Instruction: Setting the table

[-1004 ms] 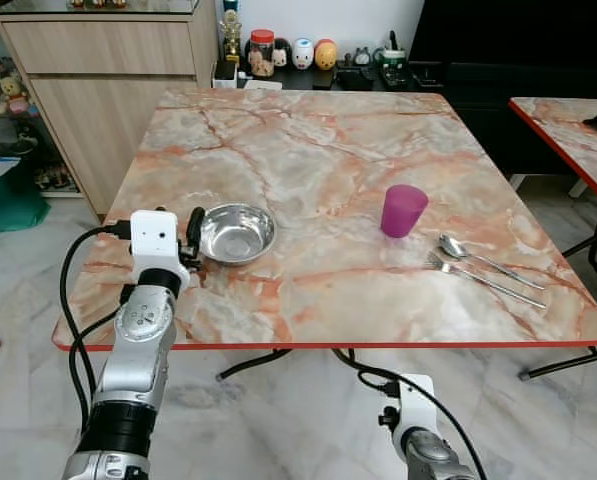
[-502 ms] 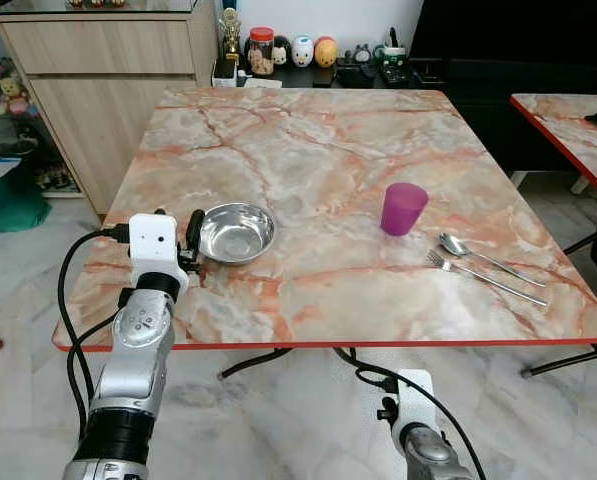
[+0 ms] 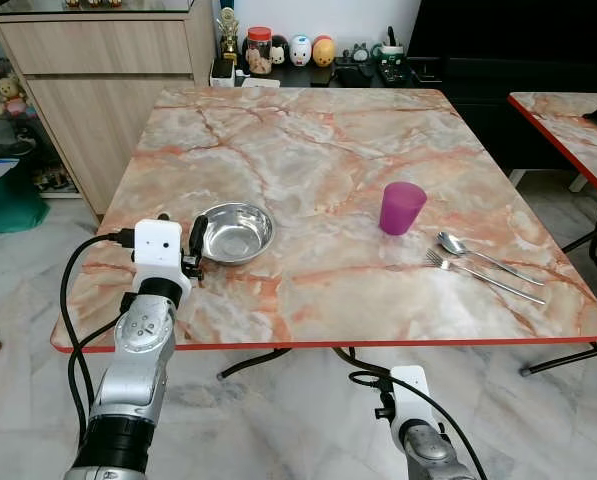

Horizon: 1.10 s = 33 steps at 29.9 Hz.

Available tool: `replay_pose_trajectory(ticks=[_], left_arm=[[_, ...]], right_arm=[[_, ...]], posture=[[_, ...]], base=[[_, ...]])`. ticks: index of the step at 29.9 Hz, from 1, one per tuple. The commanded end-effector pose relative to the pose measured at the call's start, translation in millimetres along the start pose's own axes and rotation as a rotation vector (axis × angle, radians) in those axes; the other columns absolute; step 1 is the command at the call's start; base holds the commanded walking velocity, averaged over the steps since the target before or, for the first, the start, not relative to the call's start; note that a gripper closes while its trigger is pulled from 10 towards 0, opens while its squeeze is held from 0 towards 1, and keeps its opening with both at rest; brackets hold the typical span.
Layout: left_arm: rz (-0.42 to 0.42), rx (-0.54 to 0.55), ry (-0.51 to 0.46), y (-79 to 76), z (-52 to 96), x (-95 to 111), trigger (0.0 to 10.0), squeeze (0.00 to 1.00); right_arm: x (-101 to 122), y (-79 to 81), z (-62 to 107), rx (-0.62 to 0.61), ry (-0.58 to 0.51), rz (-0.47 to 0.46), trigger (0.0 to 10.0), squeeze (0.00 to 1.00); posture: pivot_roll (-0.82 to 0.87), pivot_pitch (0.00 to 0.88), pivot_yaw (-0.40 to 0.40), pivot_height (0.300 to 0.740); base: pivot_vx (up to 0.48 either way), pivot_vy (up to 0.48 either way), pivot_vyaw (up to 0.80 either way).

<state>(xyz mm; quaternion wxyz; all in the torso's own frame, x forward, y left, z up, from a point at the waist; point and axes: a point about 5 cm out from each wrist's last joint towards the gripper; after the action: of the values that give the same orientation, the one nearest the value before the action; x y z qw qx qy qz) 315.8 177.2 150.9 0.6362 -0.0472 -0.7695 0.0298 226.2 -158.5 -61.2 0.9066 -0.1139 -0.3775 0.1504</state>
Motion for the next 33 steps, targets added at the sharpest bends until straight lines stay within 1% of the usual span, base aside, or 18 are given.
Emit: replay_pose_trajectory(ticks=[1,6,9,11,13,15,16,20,22,23,25,26,27,28,29,30,31,33], left_arm=[[-0.008,-0.004,0.004,1.0,1.6,1.6,10.0,0.0],[-0.017,-0.013,0.009,0.0,2.8,0.8,10.0,0.0],[-0.02,-0.017,0.011,-0.2,3.3,0.9,10.0,0.0],[-0.021,-0.018,0.011,-0.3,3.3,1.0,10.0,0.0],[-0.022,-0.019,0.012,-0.4,3.2,1.2,10.0,0.0],[-0.023,-0.019,0.012,-0.5,3.1,1.2,10.0,0.0],[-0.022,-0.018,0.012,-0.6,3.1,1.2,10.0,0.0],[-0.021,-0.016,0.013,-0.9,3.2,1.0,10.0,0.0],[-0.02,-0.016,0.014,-1.1,3.2,0.7,10.0,0.0],[-0.02,-0.017,0.015,-1.3,3.0,0.6,10.0,0.0],[-0.021,-0.019,0.015,-1.3,2.5,0.7,10.0,0.0],[-0.021,-0.018,0.015,-1.2,1.9,1.1,10.0,0.0],[-0.021,-0.018,0.015,-1.1,1.8,1.2,10.0,0.0],[-0.021,-0.018,0.015,-1.2,1.5,1.3,10.0,0.0],[-0.021,-0.019,0.015,-1.3,1.2,1.4,10.0,0.0],[-0.021,-0.019,0.015,-1.3,1.2,1.4,10.0,0.0],[-0.021,-0.02,0.015,-1.5,1.0,1.4,10.0,0.0],[-0.02,-0.02,0.015,-1.7,0.9,1.4,10.0,0.0]], right_arm=[[-1.9,-2.1,0.4,-0.013,0.0,-0.01,10.0,0.0],[-2.1,-2.5,0.7,-0.028,-0.003,0.0,10.0,0.0],[-0.3,-3.1,0.5,-0.033,-0.018,0.061,10.0,0.0],[1.7,-3.6,0.1,-0.032,-0.03,0.142,10.0,0.0],[1.8,-3.9,-0.1,-0.039,-0.026,0.17,10.0,0.0],[3.2,-3.6,-0.5,-0.026,-0.034,0.221,10.0,0.0],[2.8,-3.5,-0.6,-0.022,-0.028,0.225,10.0,0.0],[-8.0,-1.7,1.4,-0.057,0.054,-0.063,10.0,0.0],[-14.5,2.2,3.0,-0.069,0.106,-0.274,10.0,0.0],[-18.1,4.9,4.1,-0.084,0.136,-0.399,10.0,0.0],[-20.4,7.8,4.8,-0.083,0.161,-0.485,10.0,0.0],[-21.2,10.9,5.3,-0.076,0.169,-0.575,10.0,0.0],[-21.4,12.0,5.5,-0.074,0.171,-0.604,10.0,0.0],[-22.1,14.7,6.0,-0.073,0.181,-0.699,10.0,0.0],[-22.8,18.2,6.7,-0.078,0.194,-0.819,10.0,0.0],[-22.8,18.2,6.7,-0.078,0.194,-0.819,10.0,0.0],[-24.2,20.7,7.2,-0.081,0.22,-0.875,10.0,0.0],[-24.9,22.1,7.5,-0.09,0.235,-0.923,10.0,0.0]], posture=[[-0.01,0.0,-0.044,0.74],[-0.01,0.0,-0.04,0.74],[-0.01,0.0,-0.039,0.74],[-0.01,0.0,-0.038,0.74],[-0.01,0.0,-0.039,0.74],[-0.01,0.0,-0.039,0.74],[-0.01,0.0,-0.041,0.74],[0.0,0.0,-0.042,0.74],[0.0,0.0,-0.041,0.74],[0.0,0.0,-0.04,0.74],[0.0,0.0,-0.04,0.74],[0.0,0.0,-0.038,0.74],[0.0,0.0,-0.038,0.74],[0.0,0.0,-0.041,0.74],[0.0,0.0,-0.041,0.74],[0.0,0.0,-0.041,0.74],[0.01,0.0,-0.041,0.74],[0.01,0.0,-0.042,0.74]], base=[[0.0,0.0,0.0],[0.0,0.0,0.0],[0.0,0.0,0.0],[0.0,0.0,0.0],[0.0,0.0,0.0],[0.0,0.0,0.0],[0.0,0.0,0.0],[0.0,0.0,0.0],[0.0,0.0,0.0],[0.0,0.0,0.0],[0.0,0.0,0.0],[0.0,0.0,0.0],[0.0,0.0,0.0],[0.0,0.0,0.0],[0.0,0.0,0.0],[0.0,0.0,0.0],[0.0,0.0,0.0],[0.0,0.0,0.0]])
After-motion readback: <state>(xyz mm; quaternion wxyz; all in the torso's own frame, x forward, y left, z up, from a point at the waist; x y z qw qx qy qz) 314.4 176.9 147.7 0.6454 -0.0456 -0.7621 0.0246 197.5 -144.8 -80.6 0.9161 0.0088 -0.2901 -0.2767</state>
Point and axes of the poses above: a point about 5 cm out from each wrist's last joint towards the gripper, its own z axis pointing back from the gripper into the wrist, its own x axis along the axis of the wrist's last joint, y = z × x, and after that the axes turned 15 degrees about z, right-handed
